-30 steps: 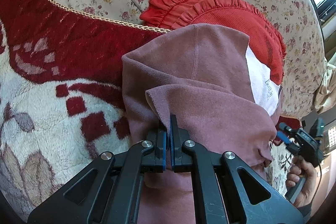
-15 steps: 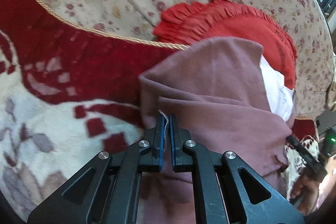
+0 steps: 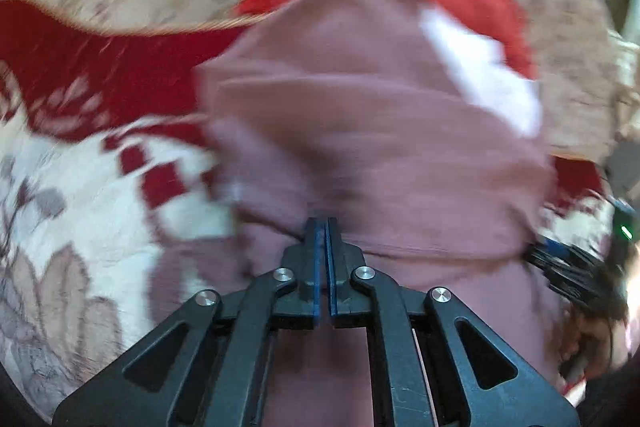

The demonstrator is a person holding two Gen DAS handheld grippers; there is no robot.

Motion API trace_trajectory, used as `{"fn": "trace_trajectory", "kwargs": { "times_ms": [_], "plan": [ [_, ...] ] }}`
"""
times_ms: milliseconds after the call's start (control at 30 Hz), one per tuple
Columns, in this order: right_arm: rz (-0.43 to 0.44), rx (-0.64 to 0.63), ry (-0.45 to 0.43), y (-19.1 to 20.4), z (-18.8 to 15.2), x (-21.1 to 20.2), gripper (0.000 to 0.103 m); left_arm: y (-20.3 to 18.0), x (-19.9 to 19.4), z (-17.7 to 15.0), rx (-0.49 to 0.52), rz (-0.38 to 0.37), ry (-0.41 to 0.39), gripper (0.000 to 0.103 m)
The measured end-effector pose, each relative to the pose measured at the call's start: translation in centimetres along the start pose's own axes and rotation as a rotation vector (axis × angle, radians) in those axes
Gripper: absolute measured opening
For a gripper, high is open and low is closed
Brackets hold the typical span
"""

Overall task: Fold small clothes
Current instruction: 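Release the shirt with the left tool and move to the hem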

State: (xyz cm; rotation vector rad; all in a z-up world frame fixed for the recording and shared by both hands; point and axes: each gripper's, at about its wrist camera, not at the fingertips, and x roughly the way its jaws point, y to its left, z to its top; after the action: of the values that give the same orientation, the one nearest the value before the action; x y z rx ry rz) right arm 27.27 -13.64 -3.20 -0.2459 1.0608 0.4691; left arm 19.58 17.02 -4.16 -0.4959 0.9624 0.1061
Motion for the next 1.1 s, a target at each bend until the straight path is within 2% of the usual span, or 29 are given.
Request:
{"fn": "trace_trajectory", "kwargs": {
  "times_ms": [33, 67, 100, 233, 333, 400, 433, 467, 500, 567, 733, 867, 1000, 1100],
  "plan": [
    [-0.005, 0.0, 0.006, -0.1, -0.3, 0.7, 0.056, 0.4, 0.1, 0.2, -0.021, -0.02, 0.007, 0.002],
    [-0.012, -0.022, -0.027, 0.0, -0.6, 0.7, 0.057, 0.6, 0.0, 0.3, -0.031, -0.031, 0.011, 0.002],
    [-0.019, -0.039, -0.025, 0.1, -0.6, 0.7, 0.057, 0.5, 0.0, 0.3, -0.018, -0.025, 0.008, 0.002],
    [0.005, 0.006, -0.015, -0.7, -0.9, 0.6, 0.059, -0.8, -0.2, -0.2, 0.062, 0.021, -0.032, 0.002],
    [0.016, 0.056, -0.01, -1.3, -1.1, -1.3, 0.056, -2.4, -1.5, -1.2, 0.131, 0.079, -0.068, 0.003],
    [0.012, 0.109, -0.096, -1.4, -1.8, -5.4, 0.056, -3.5, -3.2, -2.7, 0.18, 0.152, -0.105, 0.003],
    [0.007, 0.109, -0.132, -1.2, -2.3, -6.9, 0.056, -3.5, -3.9, -3.4, 0.183, 0.162, -0.11, 0.003],
    [0.0, 0.104, -0.178, -0.8, -3.1, -9.0, 0.056, -3.8, -5.0, -4.4, 0.186, 0.181, -0.114, 0.011],
    [-0.005, 0.099, -0.223, -0.3, -4.4, -11.2, 0.056, -4.0, -5.5, -5.1, 0.189, 0.189, -0.118, 0.024],
    [-0.017, 0.094, -0.271, 0.6, -6.8, -14.0, 0.056, -4.6, -7.4, -6.8, 0.208, 0.191, -0.151, 0.041],
    [-0.13, 0.019, -0.309, 3.8, -15.3, -18.8, 0.056, -5.9, -11.7, -9.6, 0.279, 0.181, -0.229, 0.043],
    [-0.15, 0.03, -0.313, 4.0, -21.5, -20.8, 0.056, -5.6, -13.6, -12.1, 0.313, 0.172, -0.234, 0.043],
    [-0.136, 0.12, -0.266, 3.0, -27.1, -21.2, 0.056, -3.6, -15.0, -14.9, 0.274, 0.087, -0.114, 0.043],
    [-0.099, 0.241, -0.222, 1.6, -30.5, -20.9, 0.056, -2.0, -16.1, -17.0, 0.248, 0.082, -0.041, 0.043]
  ]
}}
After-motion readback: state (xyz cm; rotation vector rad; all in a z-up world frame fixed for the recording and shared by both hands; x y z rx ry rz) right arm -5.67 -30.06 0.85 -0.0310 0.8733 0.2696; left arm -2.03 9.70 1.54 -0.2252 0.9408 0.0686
